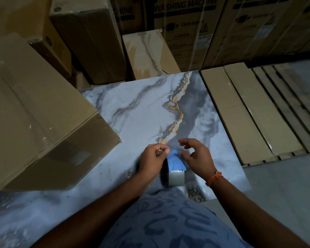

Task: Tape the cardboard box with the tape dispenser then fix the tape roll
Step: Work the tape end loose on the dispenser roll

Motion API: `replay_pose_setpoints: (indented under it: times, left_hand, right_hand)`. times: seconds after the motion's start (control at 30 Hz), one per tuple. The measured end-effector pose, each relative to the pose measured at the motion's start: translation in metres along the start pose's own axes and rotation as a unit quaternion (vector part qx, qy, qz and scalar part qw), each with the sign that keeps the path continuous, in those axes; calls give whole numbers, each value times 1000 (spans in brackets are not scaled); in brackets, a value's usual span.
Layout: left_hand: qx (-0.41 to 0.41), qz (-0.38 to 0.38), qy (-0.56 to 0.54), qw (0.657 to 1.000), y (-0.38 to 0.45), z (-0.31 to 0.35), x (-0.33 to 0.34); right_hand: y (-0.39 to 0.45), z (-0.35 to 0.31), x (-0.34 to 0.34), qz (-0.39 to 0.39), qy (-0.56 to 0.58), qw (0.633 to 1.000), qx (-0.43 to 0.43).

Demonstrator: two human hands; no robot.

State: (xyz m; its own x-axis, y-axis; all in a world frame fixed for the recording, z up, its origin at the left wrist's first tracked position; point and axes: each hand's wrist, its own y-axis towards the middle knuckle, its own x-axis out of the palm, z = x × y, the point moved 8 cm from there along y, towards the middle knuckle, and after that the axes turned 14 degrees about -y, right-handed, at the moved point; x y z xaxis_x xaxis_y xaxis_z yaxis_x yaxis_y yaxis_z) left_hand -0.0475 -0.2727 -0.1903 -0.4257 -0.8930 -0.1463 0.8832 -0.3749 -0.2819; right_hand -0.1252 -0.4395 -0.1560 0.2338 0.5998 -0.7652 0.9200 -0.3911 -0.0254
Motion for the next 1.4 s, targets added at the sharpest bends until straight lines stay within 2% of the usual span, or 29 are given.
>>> replay_pose_setpoints:
  times: [0.4,0.6,0.77,1.03,1.4]
  left_hand:
    - [-40,14,-40,998,-1,0,0]
    - [-45,36,-41,997,-2,-3,-5]
    - [-93,43,-81,991,-1,-11,-6]
    - [-145,26,-113,983,-1,-16,-3]
    - [-193,41,-103,975,-6,-25,1]
  right_hand:
    - [-3,17,15,-31,175,980,91]
    - [-2,16,19,-25,145,984,96]
    - [-2,19,22,-21,202,968,149]
    - [-2,18,23,-28,200,966,161]
    - [-4,26,29,-33,110,974,197]
